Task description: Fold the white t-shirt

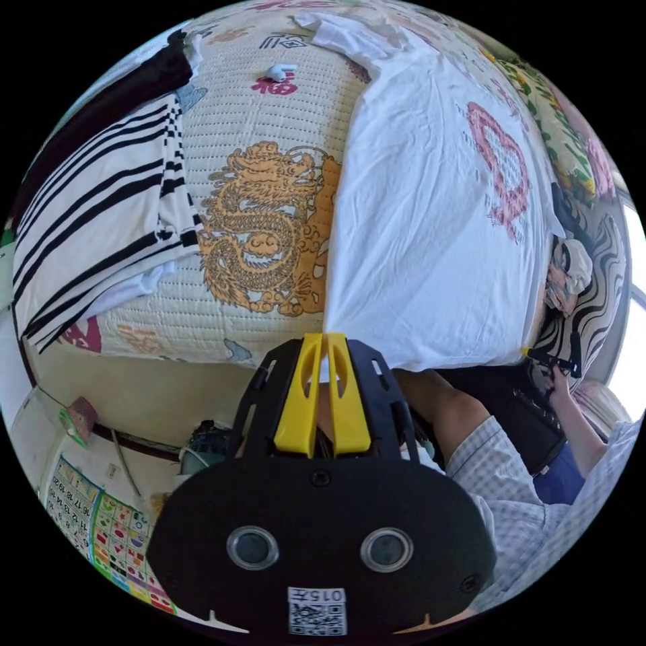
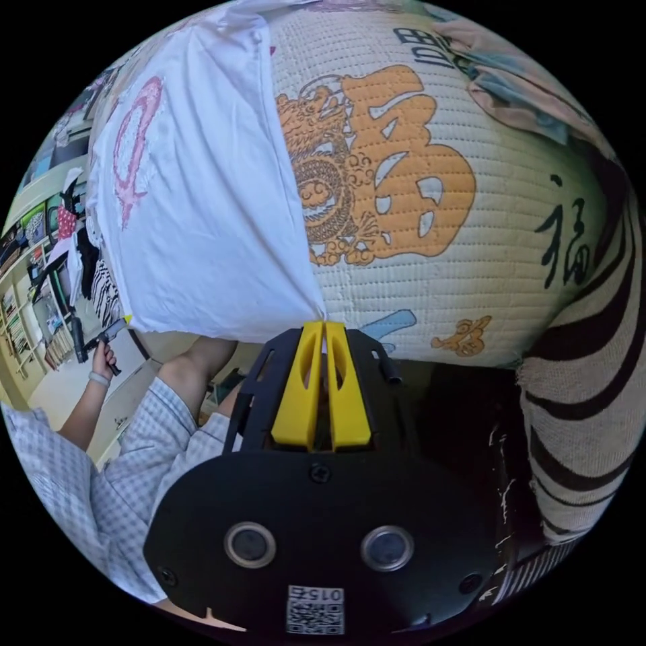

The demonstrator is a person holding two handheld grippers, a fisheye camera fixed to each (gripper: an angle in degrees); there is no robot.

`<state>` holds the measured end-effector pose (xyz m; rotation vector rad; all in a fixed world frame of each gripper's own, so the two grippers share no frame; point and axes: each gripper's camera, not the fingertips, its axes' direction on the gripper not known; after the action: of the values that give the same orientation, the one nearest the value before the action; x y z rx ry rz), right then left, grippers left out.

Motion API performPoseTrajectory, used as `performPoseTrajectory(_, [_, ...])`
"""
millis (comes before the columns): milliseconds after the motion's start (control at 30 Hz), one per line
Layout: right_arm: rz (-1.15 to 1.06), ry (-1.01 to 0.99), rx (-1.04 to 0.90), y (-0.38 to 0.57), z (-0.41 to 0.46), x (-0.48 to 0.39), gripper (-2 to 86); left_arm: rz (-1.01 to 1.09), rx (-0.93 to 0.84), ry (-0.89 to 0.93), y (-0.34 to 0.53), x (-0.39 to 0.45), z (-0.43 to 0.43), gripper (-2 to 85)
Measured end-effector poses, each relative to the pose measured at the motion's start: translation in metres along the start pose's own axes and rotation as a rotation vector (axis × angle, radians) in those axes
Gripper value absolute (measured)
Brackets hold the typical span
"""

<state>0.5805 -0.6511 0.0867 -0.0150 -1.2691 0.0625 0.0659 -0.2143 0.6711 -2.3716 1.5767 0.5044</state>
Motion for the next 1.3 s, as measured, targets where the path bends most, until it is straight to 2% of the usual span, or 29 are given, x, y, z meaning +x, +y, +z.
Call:
performPoseTrajectory(200, [0.05,-0.029,0.018,0.005,0.015,0.002,-0.1,0.036,-0.005,-0.065,0.015,0.039,0.031,-0.4])
performPoseTrajectory(267, [0.047,0.008,0.035,0.008,0.018,-0.004,0.0,0.139,-0.01,-0.184,0.02,0.072,0.042,-0.3])
performPoseTrajectory(467, [0.092,0.081,0.11,0.023,0.022,-0.019,0.1,0.238,-0.021,-0.43,0.038,0.143,0.067,-0.4])
performPoseTrajectory(700, [0.161,0.124,0.06,0.023,0.021,-0.03,0.1,0.369,-0.099,-0.589,0.054,0.209,0.068,-0.1])
performPoseTrajectory(800, [0.178,0.154,0.05,0.023,0.021,-0.037,0.1,0.469,-0.083,-0.694,0.068,0.241,0.051,0.7])
performPoseTrajectory(867, [0.191,0.173,0.052,0.025,0.02,-0.041,0.1,0.61,-0.01,-0.894,0.081,0.269,0.038,2.1])
performPoseTrajectory(967, [0.217,0.202,0.041,0.025,0.018,-0.047,0.1,0.779,0.072,-1.02,0.091,0.295,0.024,4.4])
performPoseTrajectory(1133, [0.22,0.286,0.01,0.025,0.016,-0.06,0.1,0.915,0.145,-1.099,0.087,0.323,0.007,6.2])
performPoseTrajectory(1300, [0.223,0.304,0.052,0.036,0.009,-0.065,0.1,0.972,0.188,-1.076,0.07,0.352,0.001,6.7])
